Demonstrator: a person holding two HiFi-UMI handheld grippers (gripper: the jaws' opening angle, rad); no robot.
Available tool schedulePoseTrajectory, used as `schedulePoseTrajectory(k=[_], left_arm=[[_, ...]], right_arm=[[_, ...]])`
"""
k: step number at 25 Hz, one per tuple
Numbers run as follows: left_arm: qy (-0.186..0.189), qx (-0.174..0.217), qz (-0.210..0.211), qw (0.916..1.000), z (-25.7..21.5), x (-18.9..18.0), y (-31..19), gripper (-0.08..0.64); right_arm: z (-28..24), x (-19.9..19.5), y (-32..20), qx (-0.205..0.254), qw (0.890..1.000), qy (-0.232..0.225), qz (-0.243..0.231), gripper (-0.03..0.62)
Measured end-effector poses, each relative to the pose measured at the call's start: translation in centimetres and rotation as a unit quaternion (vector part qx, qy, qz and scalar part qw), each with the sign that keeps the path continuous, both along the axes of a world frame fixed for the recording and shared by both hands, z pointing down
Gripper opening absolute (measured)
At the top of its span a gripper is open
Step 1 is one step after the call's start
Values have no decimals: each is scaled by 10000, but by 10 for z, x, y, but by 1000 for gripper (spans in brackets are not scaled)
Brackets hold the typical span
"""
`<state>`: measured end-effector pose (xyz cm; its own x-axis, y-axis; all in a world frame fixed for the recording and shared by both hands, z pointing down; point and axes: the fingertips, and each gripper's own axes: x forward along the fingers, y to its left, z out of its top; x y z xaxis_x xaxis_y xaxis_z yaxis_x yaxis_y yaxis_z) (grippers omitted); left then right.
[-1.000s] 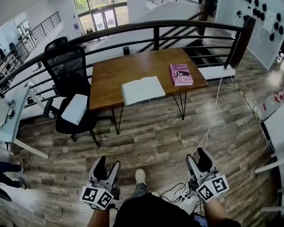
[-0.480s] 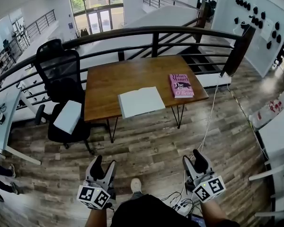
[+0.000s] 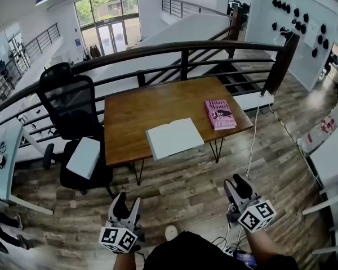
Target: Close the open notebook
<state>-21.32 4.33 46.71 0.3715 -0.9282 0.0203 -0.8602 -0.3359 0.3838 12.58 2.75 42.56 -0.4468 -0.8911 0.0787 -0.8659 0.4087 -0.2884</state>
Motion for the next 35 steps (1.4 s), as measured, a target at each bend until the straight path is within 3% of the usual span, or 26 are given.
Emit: schedulePoseTrajectory(k=[4, 10, 17, 20, 25, 29, 35], left_arm=[[-72, -62, 88, 9999, 9, -12, -18, 275], [-94, -241, 163, 9995, 23, -18, -37, 275], [-163, -201, 211, 9994, 17, -5, -71, 275], [-152, -295, 94, 9994, 20, -6, -90, 275], [18, -386, -66, 9992, 19, 6, -131, 275], [189, -619, -123, 9978, 30, 14, -162, 267], [627, -1128, -306, 9912, 63, 22, -192, 253]], right_arm=[[11, -21, -14, -89, 9999, -31, -71, 178], [26, -54, -28, -253, 9976, 405, -498, 178], [34, -49, -68, -287, 9962, 519, -643, 175], [37, -57, -94, -291, 9939, 547, -910, 176], [24, -55, -145, -20, 9919, 607, -1114, 172], [33, -46, -184, -175, 9934, 393, -1061, 164], [52, -44, -218, -336, 9914, 453, -1178, 160]])
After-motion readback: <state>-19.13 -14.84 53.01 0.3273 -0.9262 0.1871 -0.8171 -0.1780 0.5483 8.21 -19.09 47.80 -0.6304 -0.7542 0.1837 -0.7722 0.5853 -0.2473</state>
